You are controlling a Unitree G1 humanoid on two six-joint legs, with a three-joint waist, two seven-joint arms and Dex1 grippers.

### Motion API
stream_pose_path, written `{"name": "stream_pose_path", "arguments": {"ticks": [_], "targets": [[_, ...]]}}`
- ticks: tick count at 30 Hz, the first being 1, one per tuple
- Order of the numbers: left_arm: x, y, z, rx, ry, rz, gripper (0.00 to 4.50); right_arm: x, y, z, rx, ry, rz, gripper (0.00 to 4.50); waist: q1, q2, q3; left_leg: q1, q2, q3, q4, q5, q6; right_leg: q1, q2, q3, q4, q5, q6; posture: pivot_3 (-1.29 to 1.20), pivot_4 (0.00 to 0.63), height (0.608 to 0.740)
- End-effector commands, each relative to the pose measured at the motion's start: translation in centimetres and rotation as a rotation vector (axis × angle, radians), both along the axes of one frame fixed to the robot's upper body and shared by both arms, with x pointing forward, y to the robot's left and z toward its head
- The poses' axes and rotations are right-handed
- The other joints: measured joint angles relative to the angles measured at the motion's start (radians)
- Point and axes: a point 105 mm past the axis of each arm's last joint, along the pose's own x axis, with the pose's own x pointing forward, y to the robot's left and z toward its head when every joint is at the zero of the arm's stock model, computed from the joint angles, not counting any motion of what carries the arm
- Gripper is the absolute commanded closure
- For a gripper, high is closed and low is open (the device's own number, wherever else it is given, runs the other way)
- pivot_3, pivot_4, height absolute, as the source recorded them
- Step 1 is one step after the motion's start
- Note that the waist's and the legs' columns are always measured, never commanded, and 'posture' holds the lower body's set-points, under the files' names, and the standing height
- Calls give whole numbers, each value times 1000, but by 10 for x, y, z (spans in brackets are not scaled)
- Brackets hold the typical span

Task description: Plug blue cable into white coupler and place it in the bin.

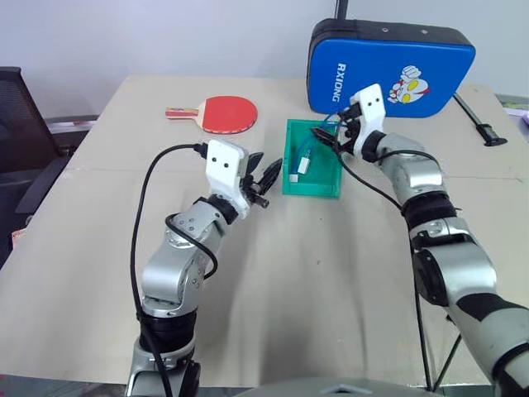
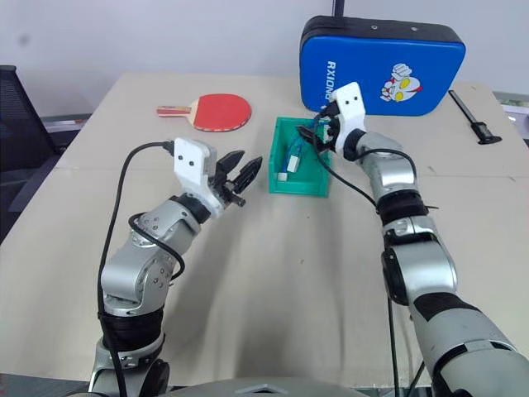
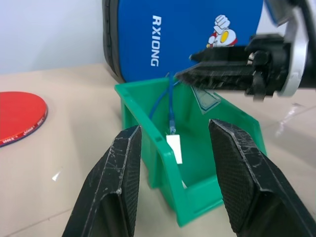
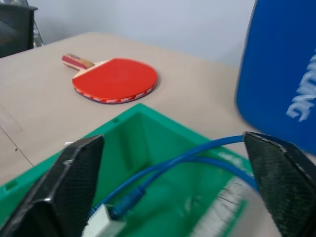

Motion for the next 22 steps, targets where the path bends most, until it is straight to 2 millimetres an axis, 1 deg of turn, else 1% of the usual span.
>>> {"name": "stream_pose_path", "arguments": {"ticks": [1,2,3,4,5,6,8,9,11,12,15,18,22], "targets": [[-17,-2,8,34,-62,-75,1806,-25,-23,15,5,-118,49,0,0,0,0,0,0,0,0,0,0,0,0,0,0,0,0,0,150,681],[-24,0,2,58,-49,-101,1580,-37,-36,8,-15,-126,52,0,1,0,0,0,0,0,0,0,0,0,-1,1,0,0,0,0,150,681],[-30,4,-7,86,-25,-115,1174,-49,-50,0,-41,-141,42,0,1,0,0,0,0,0,0,0,0,0,-1,1,0,0,0,0,150,681],[-34,7,-13,105,-9,-124,609,-58,-58,-4,-61,-148,34,0,2,0,0,0,0,-1,-1,0,0,0,-2,1,0,0,0,0,150,681],[-37,9,-16,116,0,-128,145,-63,-62,-6,-72,-152,27,0,1,0,0,0,0,-1,-2,0,0,0,-2,1,-1,0,0,0,150,681],[-44,13,-23,128,24,-144,64,-74,-71,-12,-66,-156,20,0,1,0,0,0,0,-1,-2,0,0,0,-3,1,-1,0,0,0,150,681],[-58,23,-41,156,83,-173,64,-102,-89,-32,-72,-127,42,0,-8,1,0,0,0,2,-1,0,0,0,-3,2,-1,0,0,0,150,681],[-64,28,-49,168,107,-179,64,-114,-96,-41,-81,-109,48,0,-8,1,0,4,1,3,0,0,0,1,-2,3,0,0,0,0,150,681],[-75,40,-65,167,164,-169,64,-135,-110,-63,-97,-41,37,0,-2,2,0,7,1,2,-1,-1,2,4,-1,2,0,0,-1,0,150,681],[-80,48,-76,169,201,-152,64,-150,-117,-79,-118,22,63,0,0,2,0,7,2,1,-1,-2,4,4,-1,2,-1,0,-1,0,150,681],[-87,64,-97,212,255,-90,64,-179,-128,-106,-163,125,117,0,0,2,0,10,1,2,-1,-3,5,7,-1,2,-1,-1,-1,0,150,681],[-88,70,-108,219,275,-59,64,-191,-133,-118,-170,151,121,0,-2,1,1,20,1,5,-1,-3,5,16,1,3,-1,-3,-4,0,150,681],[-89,71,-110,220,272,-50,64,-196,-133,-122,-149,145,122,0,-2,1,1,22,1,9,0,-3,5,16,5,8,-1,-4,-3,0,150,681]]}}
